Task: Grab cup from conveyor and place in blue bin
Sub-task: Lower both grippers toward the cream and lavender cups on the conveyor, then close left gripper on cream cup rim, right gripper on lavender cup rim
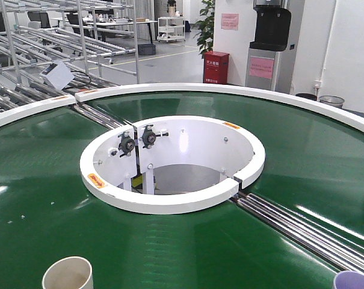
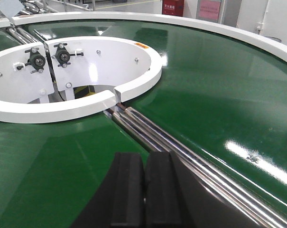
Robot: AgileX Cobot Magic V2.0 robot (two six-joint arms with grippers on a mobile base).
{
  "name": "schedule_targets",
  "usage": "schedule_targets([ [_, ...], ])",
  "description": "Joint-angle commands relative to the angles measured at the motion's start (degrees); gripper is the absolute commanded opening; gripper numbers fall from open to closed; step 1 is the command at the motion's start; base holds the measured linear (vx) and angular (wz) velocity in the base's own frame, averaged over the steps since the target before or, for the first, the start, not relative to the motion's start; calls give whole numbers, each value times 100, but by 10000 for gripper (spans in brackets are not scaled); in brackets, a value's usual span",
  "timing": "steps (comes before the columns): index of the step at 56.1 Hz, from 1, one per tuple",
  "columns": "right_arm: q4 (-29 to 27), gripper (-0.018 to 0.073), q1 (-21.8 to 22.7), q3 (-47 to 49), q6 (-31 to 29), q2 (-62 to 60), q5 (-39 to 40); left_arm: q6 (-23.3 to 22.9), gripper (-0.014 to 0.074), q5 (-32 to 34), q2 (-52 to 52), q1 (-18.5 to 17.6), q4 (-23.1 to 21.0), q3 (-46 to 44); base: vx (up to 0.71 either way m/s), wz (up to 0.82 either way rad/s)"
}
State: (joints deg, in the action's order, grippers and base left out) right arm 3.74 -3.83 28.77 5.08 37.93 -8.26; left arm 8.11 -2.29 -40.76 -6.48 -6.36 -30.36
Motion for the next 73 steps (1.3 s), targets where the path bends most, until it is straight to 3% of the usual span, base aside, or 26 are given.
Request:
schedule_targets([
  [1, 12, 229, 21, 207, 8, 17, 327, -8, 374, 528, -314, -39, -19, -198, 0, 0],
  [7, 18, 340, 21, 207, -49, 17, 254, -47, 452, 527, -699, -39, -24, -198, 0, 0],
  [16, 29, 450, 21, 202, -50, 17, 228, -535, 462, 338, -1209, -39, -24, -289, 0, 0],
  [31, 36, 459, 21, 202, -50, 17, 228, -456, 462, -2261, -2520, -39, -24, -1865, 0, 0],
  [41, 36, 459, 21, 202, -50, 17, 228, 74, 462, -3134, -3394, -44, -184, -2728, 0, 0],
  [54, 36, 459, 21, 202, -50, 17, 182, 369, 462, -3379, -4188, -44, -245, -3148, 0, 0],
  [67, 36, 459, 21, 202, -50, 17, 182, 891, 462, -3310, -4575, -44, -913, -3148, 0, 0],
  [73, 36, 459, 21, 202, -50, 17, 182, 982, 462, -3090, -4648, -44, -953, -3129, 0, 0],
])
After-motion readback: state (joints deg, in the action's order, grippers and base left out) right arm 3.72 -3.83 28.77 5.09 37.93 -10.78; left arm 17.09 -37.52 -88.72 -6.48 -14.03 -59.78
